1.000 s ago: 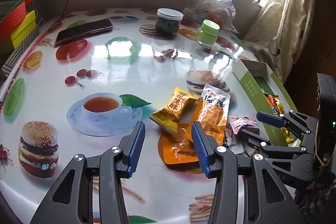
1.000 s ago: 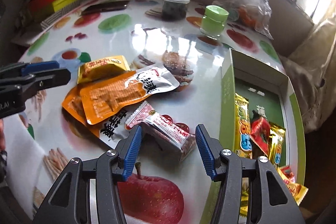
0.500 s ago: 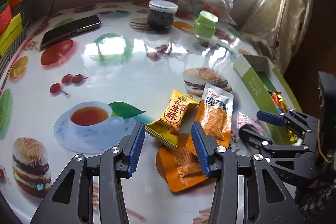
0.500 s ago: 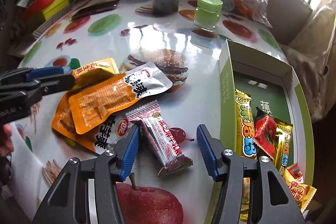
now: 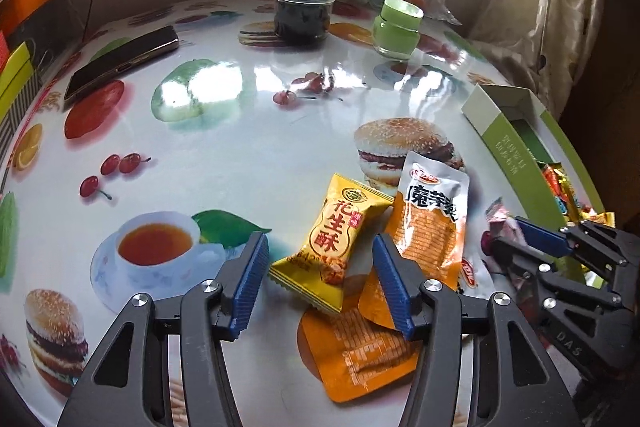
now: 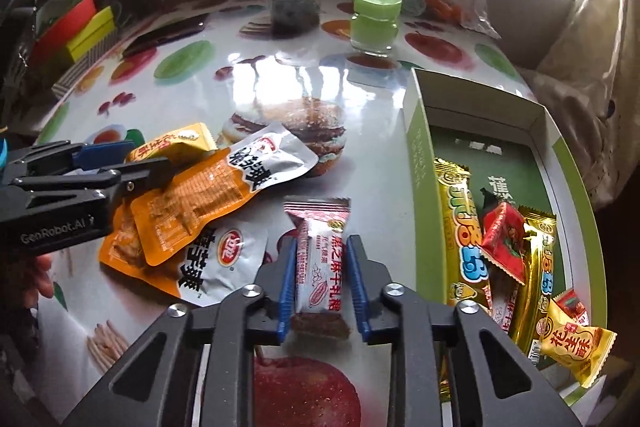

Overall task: Organize snacks
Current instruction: 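Grasp a pink-white bar with right gripper while left gripper grasps yellow peanut-candy pack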

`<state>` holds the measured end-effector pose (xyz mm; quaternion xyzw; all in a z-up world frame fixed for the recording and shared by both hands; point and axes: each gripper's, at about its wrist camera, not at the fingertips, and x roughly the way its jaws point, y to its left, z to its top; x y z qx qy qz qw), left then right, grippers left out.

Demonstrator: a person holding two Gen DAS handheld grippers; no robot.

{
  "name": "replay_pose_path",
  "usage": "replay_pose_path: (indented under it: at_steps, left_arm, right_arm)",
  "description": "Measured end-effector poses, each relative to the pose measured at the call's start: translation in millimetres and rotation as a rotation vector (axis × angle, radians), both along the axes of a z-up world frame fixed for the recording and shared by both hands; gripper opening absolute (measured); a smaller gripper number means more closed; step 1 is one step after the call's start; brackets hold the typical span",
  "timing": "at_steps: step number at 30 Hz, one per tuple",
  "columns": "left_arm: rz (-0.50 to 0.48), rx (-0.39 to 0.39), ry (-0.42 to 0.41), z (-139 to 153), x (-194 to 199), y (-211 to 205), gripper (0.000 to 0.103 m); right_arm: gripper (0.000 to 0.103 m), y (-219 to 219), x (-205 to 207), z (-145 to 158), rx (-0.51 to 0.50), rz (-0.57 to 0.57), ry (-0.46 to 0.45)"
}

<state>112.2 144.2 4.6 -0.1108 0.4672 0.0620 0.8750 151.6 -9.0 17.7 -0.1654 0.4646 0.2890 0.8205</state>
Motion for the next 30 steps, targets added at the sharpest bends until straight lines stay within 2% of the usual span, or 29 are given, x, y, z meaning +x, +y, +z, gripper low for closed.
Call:
replay_pose_path:
  at_steps: [13, 17, 20, 30]
  left_arm:
    - [0.004, 0.052, 0.003, -1.3, 5.8, -4.2, 0.055]
    - [0.0, 0.066, 0.005, -0.7, 5.9, -6.1, 0.037]
    - [-0.005, 0.071, 0.007, -0.5, 6.3, -6.8, 0.028]
    - [0.004, 0.065, -0.012, 5.3, 1.2, -9.0, 0.025]
  right_arm:
    - [0.019, -6.9, 0.8, 0.5, 0.028, -0.03, 0.001]
    - [0.019, -7.6, 0.3, 1.1, 0.031, -0.032, 0.003]
    - [0.019, -7.7, 0.2, 1.2, 0.034, -0.033, 0.004]
    - [0.019, -12.3, -0.8, 4.3, 0.048, -0.046, 0.003]
